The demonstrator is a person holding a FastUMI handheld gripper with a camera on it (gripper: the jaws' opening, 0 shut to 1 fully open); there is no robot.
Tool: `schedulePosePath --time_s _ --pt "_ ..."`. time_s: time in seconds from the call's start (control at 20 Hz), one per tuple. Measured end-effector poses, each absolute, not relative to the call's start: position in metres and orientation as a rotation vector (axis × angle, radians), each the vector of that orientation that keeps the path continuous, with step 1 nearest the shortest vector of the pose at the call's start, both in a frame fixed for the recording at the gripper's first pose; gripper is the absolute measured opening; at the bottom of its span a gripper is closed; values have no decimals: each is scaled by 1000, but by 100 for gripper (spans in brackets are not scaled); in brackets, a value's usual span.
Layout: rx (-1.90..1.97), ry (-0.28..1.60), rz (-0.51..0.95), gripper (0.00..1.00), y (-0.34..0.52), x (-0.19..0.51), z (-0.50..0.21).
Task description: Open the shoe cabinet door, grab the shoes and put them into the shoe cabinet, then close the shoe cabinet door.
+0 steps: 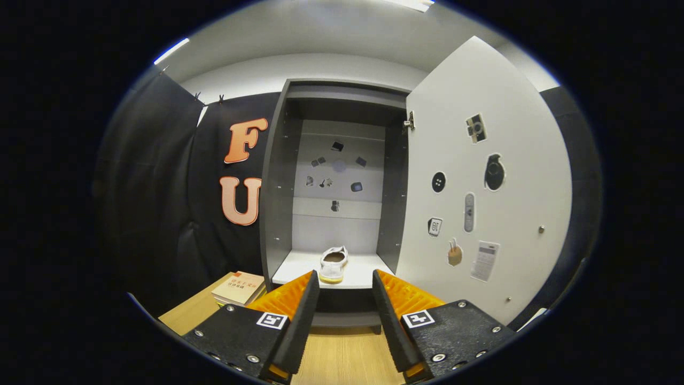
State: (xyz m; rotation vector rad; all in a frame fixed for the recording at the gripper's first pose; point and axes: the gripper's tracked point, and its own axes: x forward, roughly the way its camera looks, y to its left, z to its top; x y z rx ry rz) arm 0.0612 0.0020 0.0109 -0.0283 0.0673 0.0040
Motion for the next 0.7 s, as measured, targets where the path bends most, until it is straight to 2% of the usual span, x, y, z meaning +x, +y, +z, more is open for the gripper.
schedulePosePath --time_s 0.3,0.7 --pt "37 67 -33 67 -30 9 10" --pt "65 58 -198 74 -133 -51 20"
